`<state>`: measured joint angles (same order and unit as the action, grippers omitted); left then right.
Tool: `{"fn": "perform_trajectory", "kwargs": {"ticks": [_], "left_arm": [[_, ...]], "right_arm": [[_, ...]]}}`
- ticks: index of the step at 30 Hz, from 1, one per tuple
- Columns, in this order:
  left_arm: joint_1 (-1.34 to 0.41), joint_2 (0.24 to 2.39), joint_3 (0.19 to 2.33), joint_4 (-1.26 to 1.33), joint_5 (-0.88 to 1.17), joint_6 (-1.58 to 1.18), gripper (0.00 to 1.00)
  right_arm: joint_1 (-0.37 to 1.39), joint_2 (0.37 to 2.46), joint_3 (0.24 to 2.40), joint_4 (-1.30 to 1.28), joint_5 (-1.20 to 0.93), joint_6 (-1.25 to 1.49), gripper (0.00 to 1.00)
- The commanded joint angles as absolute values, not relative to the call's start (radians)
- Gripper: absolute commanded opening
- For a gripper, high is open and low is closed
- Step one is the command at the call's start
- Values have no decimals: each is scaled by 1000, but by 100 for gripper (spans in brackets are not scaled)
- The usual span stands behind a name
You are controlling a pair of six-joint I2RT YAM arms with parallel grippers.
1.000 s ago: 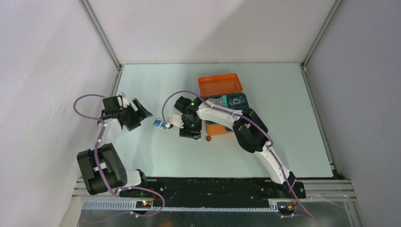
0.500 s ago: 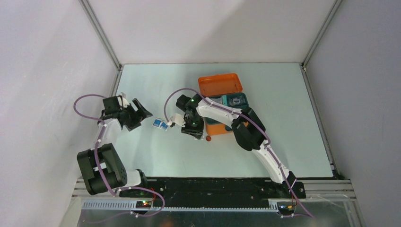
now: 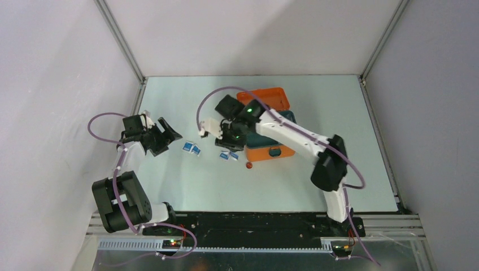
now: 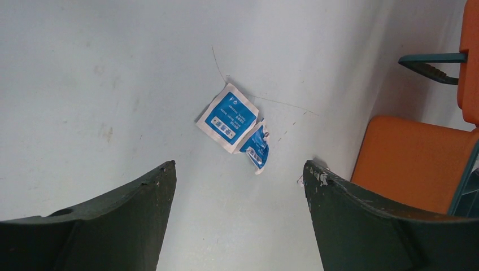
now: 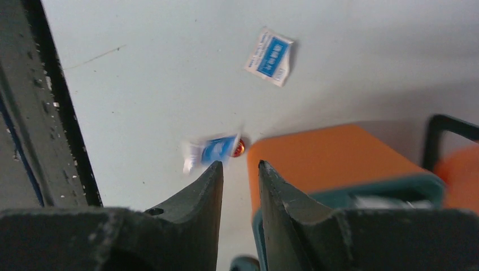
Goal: Organize the medicine kit
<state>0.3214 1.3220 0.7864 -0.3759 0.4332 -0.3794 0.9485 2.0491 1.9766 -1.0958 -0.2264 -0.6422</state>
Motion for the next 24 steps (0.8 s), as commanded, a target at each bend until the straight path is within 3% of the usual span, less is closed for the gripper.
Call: {"fn": "perform_trajectory", "kwargs": {"ticks": [1, 8, 13, 18, 24], "left_arm": [[326, 1307, 782, -348, 448, -390, 88], [326, 1308, 779, -343, 454, -394, 88], [326, 1310, 775, -337, 455, -395, 88], [325, 1308, 774, -335, 456, -396, 88], [325, 1285, 765, -332, 454, -391, 88]], "right_arm": [[916, 1899, 1987, -1094, -238, -639, 34], [803, 1817, 1881, -1095, -193, -769, 36], [784, 1811, 1825, -1082, -325, -785, 38], [891, 1797, 1696, -936, -302, -813, 50], [988, 1937, 1763, -886, -279, -748, 62]]}}
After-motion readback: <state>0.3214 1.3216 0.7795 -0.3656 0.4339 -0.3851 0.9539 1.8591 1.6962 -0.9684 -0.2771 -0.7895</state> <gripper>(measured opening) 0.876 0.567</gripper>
